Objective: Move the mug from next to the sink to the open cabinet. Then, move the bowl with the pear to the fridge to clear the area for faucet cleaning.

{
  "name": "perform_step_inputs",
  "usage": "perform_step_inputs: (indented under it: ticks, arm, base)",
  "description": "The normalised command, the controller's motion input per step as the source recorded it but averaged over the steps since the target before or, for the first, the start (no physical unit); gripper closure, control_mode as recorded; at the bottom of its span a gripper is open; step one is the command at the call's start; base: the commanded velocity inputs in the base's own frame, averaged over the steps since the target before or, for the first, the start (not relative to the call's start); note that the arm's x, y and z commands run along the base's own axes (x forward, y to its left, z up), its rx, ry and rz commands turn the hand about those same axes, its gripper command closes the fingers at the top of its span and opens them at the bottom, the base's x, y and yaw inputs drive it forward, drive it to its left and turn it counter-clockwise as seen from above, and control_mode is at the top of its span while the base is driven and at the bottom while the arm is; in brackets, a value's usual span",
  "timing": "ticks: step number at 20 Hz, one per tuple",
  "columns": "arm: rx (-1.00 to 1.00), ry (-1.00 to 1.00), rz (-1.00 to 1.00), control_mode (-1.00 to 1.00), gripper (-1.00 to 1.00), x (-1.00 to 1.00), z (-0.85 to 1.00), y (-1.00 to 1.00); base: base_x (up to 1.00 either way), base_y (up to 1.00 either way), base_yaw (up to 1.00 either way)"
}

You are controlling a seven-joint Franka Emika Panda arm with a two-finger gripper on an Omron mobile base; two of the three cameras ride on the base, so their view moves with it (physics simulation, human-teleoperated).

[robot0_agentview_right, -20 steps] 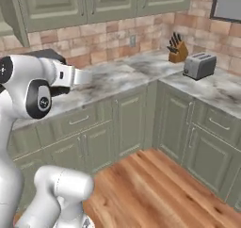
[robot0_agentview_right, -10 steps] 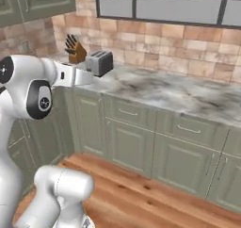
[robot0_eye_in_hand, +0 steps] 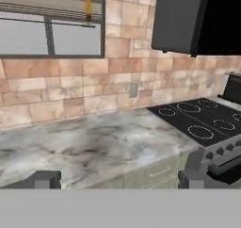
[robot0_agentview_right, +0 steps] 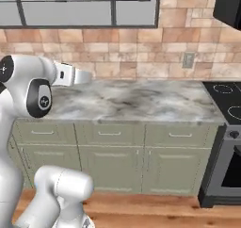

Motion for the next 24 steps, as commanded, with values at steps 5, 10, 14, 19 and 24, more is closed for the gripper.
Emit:
perform_step_inputs:
  ticks: [5, 10, 14, 19, 24]
  arm:
    - [0.0, 0.0, 0.0, 1.0, -1.0, 0.0, 0.0, 0.0]
    - [0.0, 0.0, 0.0, 1.0, -1.0, 0.0, 0.0, 0.0]
    - [0.0, 0.0, 0.0, 1.0, -1.0, 0.0, 0.0, 0.0]
    - [0.0, 0.0, 0.0, 1.0, -1.0, 0.0, 0.0, 0.0]
    - [0.0, 0.0, 0.0, 1.0, -1.0, 0.0, 0.0, 0.0]
  base:
    - [0.02, -0.59, -0.94]
    - [0.0, -0.54, -0.96]
    - [0.12, -0.49, -0.92]
    - [0.13, -0.47, -0.88]
    - [0.54, 0.24, -0.78]
